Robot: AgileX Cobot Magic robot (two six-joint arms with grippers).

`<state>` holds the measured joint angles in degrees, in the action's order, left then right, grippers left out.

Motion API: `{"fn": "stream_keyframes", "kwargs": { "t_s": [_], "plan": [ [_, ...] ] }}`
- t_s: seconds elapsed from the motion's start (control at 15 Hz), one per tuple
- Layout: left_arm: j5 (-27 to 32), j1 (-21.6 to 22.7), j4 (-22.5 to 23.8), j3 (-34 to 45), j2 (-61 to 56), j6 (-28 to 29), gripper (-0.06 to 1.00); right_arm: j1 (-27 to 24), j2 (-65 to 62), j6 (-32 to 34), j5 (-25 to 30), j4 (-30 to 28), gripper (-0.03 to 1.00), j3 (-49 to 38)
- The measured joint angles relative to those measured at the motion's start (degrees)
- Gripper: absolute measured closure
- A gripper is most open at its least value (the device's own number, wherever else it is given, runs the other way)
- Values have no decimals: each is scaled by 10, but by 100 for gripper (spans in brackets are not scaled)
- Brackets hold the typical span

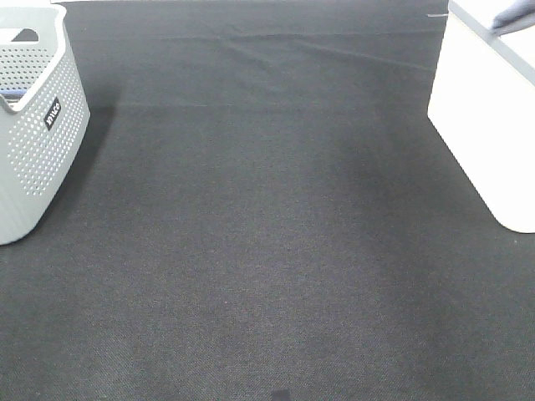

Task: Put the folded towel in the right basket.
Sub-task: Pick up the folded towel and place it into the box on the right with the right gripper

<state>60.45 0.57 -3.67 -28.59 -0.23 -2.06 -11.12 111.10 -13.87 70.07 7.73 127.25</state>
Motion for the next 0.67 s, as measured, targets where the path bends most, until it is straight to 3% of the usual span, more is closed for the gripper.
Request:
{"fn": "stream_keyframes", "kwargs": {
  "t_s": [0.13, 0.47, 0.67],
  "plan": [
    [0, 0, 0, 0, 0, 0, -2, -28, 9, 0, 0, 13, 89, 0],
    [0, 0, 0, 0, 0, 0, -2, -31, 97, 3, 0, 18, 89, 0],
    [0, 0, 0, 0, 0, 0, -2, -32, 142, 42, -1, -15, 83, 0]
  ]
}}
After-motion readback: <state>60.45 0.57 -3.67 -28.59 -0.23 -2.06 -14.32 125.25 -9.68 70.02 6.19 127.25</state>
